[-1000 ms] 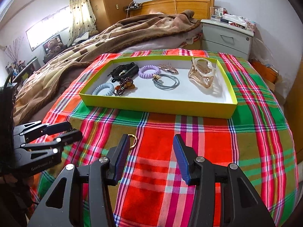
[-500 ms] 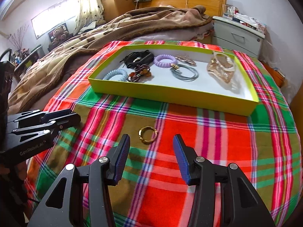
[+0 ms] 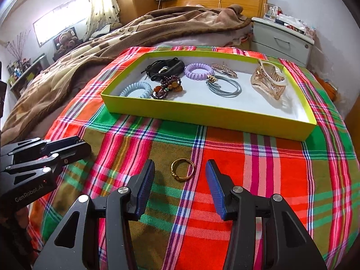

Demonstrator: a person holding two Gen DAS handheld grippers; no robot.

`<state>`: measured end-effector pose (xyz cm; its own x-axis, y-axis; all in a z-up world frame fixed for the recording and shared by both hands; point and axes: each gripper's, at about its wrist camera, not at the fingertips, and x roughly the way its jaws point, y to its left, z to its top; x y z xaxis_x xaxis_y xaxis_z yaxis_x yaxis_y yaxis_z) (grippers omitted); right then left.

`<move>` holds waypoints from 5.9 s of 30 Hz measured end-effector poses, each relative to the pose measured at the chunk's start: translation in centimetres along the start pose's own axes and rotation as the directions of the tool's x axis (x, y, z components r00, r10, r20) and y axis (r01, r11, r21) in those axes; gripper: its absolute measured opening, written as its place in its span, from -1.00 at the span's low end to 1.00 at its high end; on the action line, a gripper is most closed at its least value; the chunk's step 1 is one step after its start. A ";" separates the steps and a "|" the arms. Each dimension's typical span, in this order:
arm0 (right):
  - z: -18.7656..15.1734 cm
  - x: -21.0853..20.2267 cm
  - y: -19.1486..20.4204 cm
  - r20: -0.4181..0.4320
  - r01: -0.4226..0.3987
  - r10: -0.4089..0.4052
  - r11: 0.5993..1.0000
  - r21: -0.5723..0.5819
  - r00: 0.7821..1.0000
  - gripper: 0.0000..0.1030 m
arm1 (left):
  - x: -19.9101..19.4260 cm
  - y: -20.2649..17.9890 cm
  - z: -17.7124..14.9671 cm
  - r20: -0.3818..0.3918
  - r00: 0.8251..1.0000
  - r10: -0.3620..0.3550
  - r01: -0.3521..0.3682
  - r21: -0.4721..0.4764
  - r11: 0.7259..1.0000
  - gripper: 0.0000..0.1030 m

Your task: Organize jewelry

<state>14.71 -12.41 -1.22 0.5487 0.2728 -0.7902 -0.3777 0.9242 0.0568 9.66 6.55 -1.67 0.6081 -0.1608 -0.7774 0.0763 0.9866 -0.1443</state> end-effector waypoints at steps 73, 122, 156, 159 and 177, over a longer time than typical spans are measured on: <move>5.8 0.4 -9.9 0.067 0.080 -0.090 0.987 0.139 0.994 -0.56 | 5.4 -9.1 11.3 -0.020 0.992 -0.128 0.130 0.133 0.983 -0.48; 6.8 3.1 -11.6 -0.033 0.103 -0.099 0.979 0.174 0.995 -0.29 | 9.5 -9.6 11.6 -0.109 0.990 -0.089 0.102 0.120 0.988 -0.32; 2.9 -5.7 -6.2 0.166 0.103 -0.131 0.980 0.169 0.977 -0.23 | -0.4 -8.5 6.2 0.106 0.992 0.069 -0.070 0.009 0.997 -0.19; 2.7 -5.9 -5.9 0.169 0.104 -0.133 0.980 0.167 0.977 -0.23 | -0.7 -8.3 5.9 0.108 0.991 0.084 -0.085 0.002 0.996 -0.19; 1.9 -6.6 -4.9 0.176 0.105 -0.134 0.981 0.163 0.975 -0.23 | -1.2 -7.9 4.5 0.083 0.991 0.106 -0.105 -0.018 0.994 -0.19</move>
<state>14.33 -18.26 4.89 0.7171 0.1892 -0.6708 -0.1909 0.9790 0.0721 11.82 -0.92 3.16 0.6761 -0.0521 -0.7350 -0.0023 0.9973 -0.0728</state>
